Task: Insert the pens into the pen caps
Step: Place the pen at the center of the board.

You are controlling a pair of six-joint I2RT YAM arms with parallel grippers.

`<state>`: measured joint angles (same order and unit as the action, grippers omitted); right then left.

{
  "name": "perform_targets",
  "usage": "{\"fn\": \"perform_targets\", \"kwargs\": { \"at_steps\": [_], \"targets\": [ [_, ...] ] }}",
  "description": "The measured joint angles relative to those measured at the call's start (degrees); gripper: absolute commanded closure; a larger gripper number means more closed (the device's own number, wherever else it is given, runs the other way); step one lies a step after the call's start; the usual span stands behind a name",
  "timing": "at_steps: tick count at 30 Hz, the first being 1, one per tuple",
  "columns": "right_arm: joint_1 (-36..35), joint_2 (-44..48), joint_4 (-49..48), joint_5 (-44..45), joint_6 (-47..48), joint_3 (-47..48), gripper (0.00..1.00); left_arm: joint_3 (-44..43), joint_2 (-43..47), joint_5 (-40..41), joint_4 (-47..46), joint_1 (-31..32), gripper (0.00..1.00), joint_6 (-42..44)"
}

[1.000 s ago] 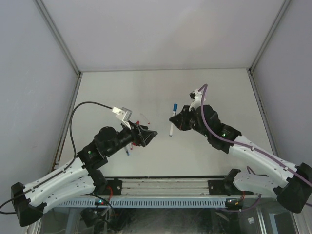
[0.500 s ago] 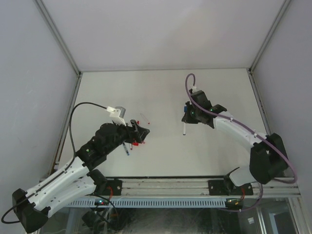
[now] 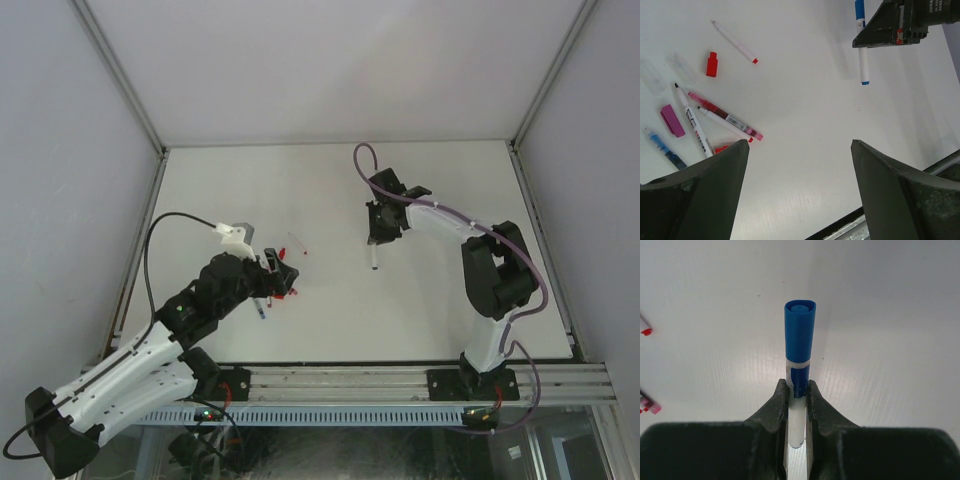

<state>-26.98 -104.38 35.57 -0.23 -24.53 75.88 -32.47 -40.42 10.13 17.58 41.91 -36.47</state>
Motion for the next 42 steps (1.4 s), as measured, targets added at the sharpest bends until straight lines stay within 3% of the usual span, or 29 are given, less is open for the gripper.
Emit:
{"fn": "perform_targets", "kwargs": {
  "at_steps": [15,25,33,42],
  "targets": [
    [0.98,-9.07,2.01,0.33,-0.02,6.36,0.98,0.0,3.17,1.77,1.14,0.0,0.11,-0.72],
    [0.57,-11.04,3.26,1.68,-0.17,6.36,0.82,0.0,3.3,1.99,1.27,0.0,0.11,-1.07],
    [0.5,-11.21,3.23,1.64,-0.35,6.36,0.62,0.0,3.34,3.5,2.43,0.0,0.11,-1.07],
    [0.35,-11.19,3.04,1.66,-0.59,6.36,0.46,0.0,3.39,4.31,3.19,0.0,0.1,-1.07]
  ]
}}
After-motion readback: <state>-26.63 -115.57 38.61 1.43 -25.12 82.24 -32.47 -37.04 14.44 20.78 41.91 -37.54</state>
